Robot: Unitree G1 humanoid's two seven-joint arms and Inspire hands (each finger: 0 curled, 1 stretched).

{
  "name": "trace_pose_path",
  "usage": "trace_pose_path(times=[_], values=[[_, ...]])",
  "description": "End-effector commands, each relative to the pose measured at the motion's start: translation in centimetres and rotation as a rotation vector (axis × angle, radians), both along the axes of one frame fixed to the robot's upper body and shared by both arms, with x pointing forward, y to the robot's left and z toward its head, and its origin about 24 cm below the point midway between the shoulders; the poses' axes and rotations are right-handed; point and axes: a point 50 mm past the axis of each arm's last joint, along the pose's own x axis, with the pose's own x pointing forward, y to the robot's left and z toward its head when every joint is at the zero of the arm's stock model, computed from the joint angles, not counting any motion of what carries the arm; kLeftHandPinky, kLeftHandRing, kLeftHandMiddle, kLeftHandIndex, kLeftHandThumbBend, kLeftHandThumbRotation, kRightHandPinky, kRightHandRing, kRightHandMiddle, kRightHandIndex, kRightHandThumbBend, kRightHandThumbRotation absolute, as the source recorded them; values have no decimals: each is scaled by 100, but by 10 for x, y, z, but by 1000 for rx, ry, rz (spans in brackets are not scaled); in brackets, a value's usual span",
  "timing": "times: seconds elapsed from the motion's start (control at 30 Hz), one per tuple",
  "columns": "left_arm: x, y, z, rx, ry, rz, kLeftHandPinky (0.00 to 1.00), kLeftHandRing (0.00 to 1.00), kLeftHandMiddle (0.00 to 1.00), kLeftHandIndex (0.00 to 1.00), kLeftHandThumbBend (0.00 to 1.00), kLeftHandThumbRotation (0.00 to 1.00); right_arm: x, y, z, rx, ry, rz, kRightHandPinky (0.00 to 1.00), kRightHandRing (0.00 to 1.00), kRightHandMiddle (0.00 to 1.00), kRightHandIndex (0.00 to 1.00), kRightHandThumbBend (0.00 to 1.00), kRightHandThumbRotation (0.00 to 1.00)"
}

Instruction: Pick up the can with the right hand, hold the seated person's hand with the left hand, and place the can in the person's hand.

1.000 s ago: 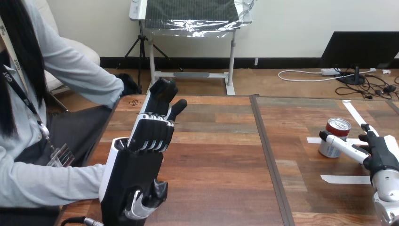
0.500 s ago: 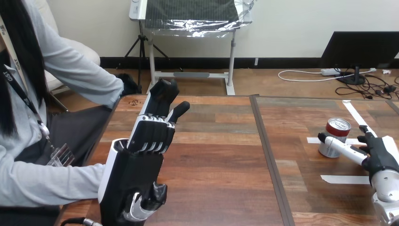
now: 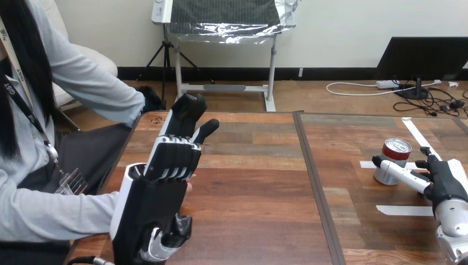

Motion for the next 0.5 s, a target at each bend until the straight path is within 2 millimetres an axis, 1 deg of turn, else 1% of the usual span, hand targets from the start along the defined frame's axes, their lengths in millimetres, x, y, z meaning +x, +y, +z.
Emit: trace_pose_path(times=[0.0, 0.2, 0.3, 0.33, 0.37, 0.43, 0.47], values=[[8, -1, 13, -9, -85, 8, 91, 99, 97, 96, 75, 72, 29, 13, 31, -10, -106, 38, 74, 86, 89, 97, 100, 57], [9, 1, 13, 1, -84, -6, 91, 99, 97, 97, 76, 73, 29, 13, 31, 2, -108, 36, 78, 88, 91, 97, 100, 58], [9, 2, 12, 4, -81, -7, 93, 99, 97, 97, 78, 73, 30, 12, 31, 11, -110, 33, 69, 82, 84, 97, 100, 58], [9, 2, 12, 3, -85, -7, 93, 99, 97, 97, 78, 73, 30, 12, 31, 8, -108, 34, 69, 82, 84, 97, 100, 58], [9, 2, 12, 1, -87, -6, 93, 99, 97, 97, 79, 73, 30, 12, 31, 6, -108, 35, 72, 84, 86, 97, 100, 57], [9, 2, 12, -1, -90, -4, 94, 99, 97, 97, 80, 72, 30, 12, 32, 8, -109, 35, 74, 86, 88, 97, 100, 57], [9, 2, 12, -2, -91, -2, 94, 99, 97, 97, 79, 72, 30, 12, 32, 11, -111, 34, 74, 86, 88, 97, 100, 57]])
